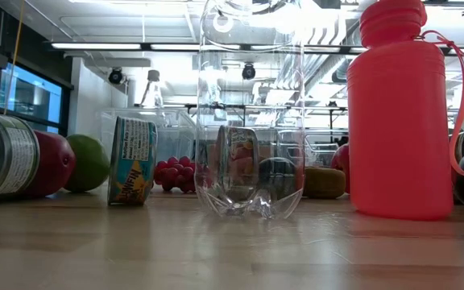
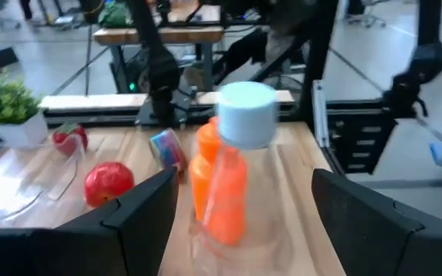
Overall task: Pick & Place Food Item
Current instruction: Put the transparent bottle into the white bin
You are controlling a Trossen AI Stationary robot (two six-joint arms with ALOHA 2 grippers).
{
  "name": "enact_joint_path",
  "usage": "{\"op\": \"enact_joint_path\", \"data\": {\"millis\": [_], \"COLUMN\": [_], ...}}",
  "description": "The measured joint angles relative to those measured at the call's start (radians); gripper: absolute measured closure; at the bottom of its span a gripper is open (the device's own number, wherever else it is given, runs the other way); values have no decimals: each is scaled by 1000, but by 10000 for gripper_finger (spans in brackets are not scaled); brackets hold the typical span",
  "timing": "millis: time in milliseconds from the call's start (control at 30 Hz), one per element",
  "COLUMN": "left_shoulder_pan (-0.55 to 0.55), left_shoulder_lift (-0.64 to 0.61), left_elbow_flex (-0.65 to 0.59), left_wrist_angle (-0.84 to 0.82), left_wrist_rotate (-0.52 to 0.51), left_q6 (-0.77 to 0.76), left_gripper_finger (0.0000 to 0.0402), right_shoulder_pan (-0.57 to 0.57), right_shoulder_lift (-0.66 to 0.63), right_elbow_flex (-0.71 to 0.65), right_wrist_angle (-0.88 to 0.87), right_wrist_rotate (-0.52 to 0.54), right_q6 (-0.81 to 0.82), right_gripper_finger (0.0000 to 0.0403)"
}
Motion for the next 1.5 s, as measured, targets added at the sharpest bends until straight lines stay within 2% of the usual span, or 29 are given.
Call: {"op": "enact_joint_path", "data": {"millis": [267, 633, 800, 1033, 1233, 1500], "left_shoulder_pan": [38, 26, 37, 36, 58, 91], "left_shoulder_lift": [64, 83, 132, 190, 201, 210], "left_elbow_flex": [0, 0, 0, 0, 0, 0], "left_wrist_angle": [109, 172, 231, 354, 371, 365], "left_wrist_rotate": [10, 18, 13, 13, 12, 26], "left_q6": [-19, -16, -16, 73, 101, 29], "left_gripper_finger": [112, 112, 112, 112, 112, 112], "right_shoulder_pan": [1, 1, 1, 1, 1, 0], "right_shoulder_lift": [0, 0, 0, 0, 0, 0], "right_elbow_flex": [0, 0, 0, 0, 0, -2], "right_wrist_angle": [9, 7, -2, -26, -32, -35], "right_wrist_rotate": [14, 28, 28, 25, 25, 25], "right_q6": [-96, -99, -98, -80, -61, -29], "right_gripper_finger": [86, 86, 86, 86, 86, 86]}}
